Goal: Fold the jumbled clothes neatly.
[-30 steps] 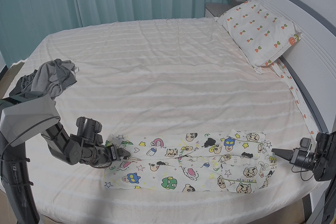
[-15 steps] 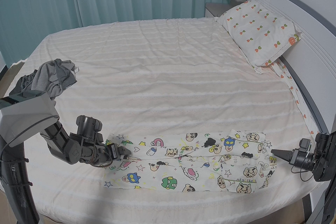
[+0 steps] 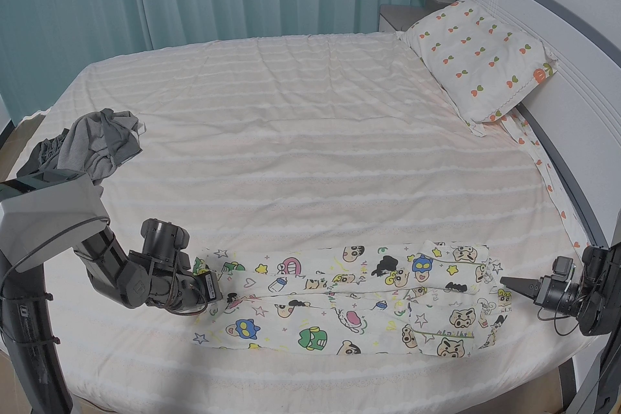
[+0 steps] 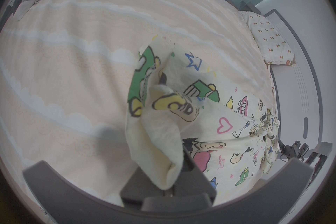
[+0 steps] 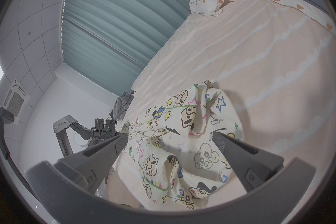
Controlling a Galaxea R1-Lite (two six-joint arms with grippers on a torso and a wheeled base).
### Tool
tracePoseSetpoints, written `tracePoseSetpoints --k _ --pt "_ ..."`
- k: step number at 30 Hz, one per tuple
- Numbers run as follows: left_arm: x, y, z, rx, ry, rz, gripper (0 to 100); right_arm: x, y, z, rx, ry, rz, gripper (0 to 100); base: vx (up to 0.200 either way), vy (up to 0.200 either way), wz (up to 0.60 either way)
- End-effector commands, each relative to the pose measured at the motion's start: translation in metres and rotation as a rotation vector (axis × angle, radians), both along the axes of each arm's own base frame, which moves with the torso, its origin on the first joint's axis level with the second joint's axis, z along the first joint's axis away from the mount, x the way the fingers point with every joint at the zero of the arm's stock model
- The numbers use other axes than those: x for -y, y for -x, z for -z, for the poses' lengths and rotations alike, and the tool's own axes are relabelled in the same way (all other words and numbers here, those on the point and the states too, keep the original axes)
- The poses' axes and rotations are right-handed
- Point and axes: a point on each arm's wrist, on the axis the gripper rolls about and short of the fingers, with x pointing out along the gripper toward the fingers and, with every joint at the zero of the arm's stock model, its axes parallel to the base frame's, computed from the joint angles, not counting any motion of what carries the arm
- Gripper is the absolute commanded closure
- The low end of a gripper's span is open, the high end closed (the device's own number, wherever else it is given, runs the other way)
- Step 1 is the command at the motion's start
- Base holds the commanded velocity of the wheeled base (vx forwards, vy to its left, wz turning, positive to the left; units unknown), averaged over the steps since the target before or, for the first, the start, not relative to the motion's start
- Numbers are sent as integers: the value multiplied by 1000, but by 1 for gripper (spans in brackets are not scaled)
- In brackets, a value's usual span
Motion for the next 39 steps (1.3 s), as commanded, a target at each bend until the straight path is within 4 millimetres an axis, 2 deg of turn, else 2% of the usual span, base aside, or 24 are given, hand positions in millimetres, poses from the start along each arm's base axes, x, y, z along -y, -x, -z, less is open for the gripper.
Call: tracePoseSetpoints --k 1,5,13,16,17,21,23,24,26,27,29,30,33,34,37,38,39 --pt "-2 7 -11 17 3 -4 100 0 0 1 5 2 -1 0 0 0 0" --pt "-4 10 -14 19 0 -8 100 0 0 1 5 2 1 0 0 0 0" --pt "-26 18 -35 12 2 -70 100 1 -1 2 2 1 2 0 0 0 0" --pt "-39 22 -41 5 12 -102 100 1 -1 2 2 1 2 0 0 0 0" --pt "-49 23 -47 17 29 -125 100 1 -1 2 2 1 2 0 0 0 0" --pt "-58 25 -51 19 46 -145 100 1 -1 2 2 1 2 0 0 0 0" --pt "-79 33 -59 23 87 -186 100 1 0 2 0 1 4 0 0 0 0" --pt "-80 34 -60 24 88 -188 100 1 0 2 0 1 4 0 0 0 0" --pt "-98 42 -66 36 116 -232 100 2 0 3 0 1 5 0 0 0 0" --pt "-101 43 -67 41 120 -238 100 2 0 3 0 1 5 0 0 0 0" --pt "-127 54 -76 75 142 -314 100 2 0 5 -7 -2 8 0 0 0 0" --pt "-128 55 -77 78 143 -317 100 2 0 5 -7 -2 8 0 0 0 0" --pt "-166 71 -88 128 178 -402 100 2 0 5 -8 -3 8 0 0 0 0" --pt "-167 72 -89 129 180 -404 100 2 0 5 -8 -3 8 0 0 0 0" --pt "-202 89 -95 184 211 -464 100 3 1 5 -11 -4 10 0 0 0 0" --pt "-202 89 -95 184 211 -464 100 3 1 5 -11 -4 10 0 0 0 0" --pt "-222 98 -97 210 221 -517 100 2 1 5 -12 -5 10 0 0 0 0"
